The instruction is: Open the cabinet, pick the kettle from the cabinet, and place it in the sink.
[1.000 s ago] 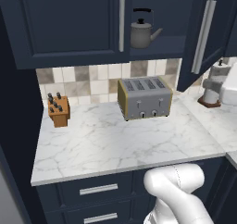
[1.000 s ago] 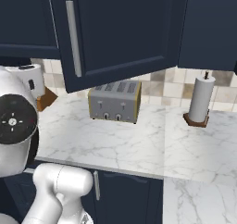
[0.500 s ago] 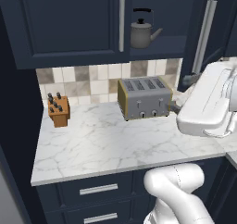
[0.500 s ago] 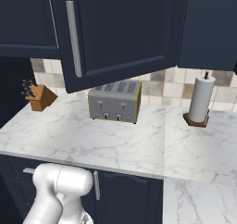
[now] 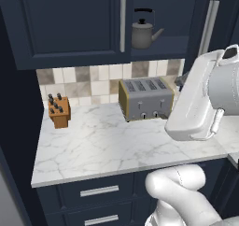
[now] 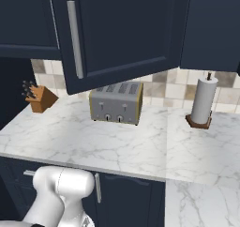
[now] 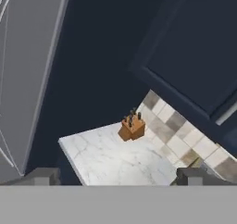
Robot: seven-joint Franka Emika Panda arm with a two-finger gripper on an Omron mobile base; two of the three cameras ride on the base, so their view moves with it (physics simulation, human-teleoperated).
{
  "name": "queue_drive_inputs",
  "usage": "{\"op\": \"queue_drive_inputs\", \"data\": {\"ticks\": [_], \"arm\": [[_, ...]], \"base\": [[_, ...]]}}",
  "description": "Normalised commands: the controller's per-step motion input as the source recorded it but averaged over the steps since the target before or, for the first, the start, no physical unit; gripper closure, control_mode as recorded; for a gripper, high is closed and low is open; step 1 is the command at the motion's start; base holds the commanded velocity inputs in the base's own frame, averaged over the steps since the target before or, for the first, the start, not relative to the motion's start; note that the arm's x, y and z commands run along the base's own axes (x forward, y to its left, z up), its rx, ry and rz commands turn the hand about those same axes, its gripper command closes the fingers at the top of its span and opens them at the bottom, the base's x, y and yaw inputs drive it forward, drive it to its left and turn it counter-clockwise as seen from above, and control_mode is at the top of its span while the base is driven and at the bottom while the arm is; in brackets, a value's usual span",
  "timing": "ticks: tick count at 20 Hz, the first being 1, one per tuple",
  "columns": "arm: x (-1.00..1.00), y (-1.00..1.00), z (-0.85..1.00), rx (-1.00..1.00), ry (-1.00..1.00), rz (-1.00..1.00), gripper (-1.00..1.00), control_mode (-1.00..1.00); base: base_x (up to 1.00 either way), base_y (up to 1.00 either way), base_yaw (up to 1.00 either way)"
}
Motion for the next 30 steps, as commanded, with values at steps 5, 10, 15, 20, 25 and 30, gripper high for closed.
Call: {"op": "queue_drive_inputs", "data": {"ticks": [5, 10, 15, 20, 25, 30], "arm": [[0.0, 0.04, 0.0, -0.33, -0.02, -0.01, -1.0, -1.0], [0.0, 0.0, 0.0, -0.38, -0.14, 0.0, -1.0, -1.0], [0.1, -0.02, 0.0, -0.37, -0.18, 0.0, -1.0, -1.0], [0.12, -0.06, 0.0, -0.22, -0.1, 0.0, -1.0, -1.0], [0.25, -0.18, -0.02, -0.15, -0.07, 0.0, -1.0, -1.0], [0.29, -0.38, -0.12, -0.09, -0.06, -0.02, -1.0, -1.0]], "base": [[0.0, 0.0, 0.0], [0.0, 0.0, 0.0], [0.0, 0.0, 0.0], [0.0, 0.0, 0.0], [0.0, 0.0, 0.0], [0.0, 0.0, 0.0]]}}
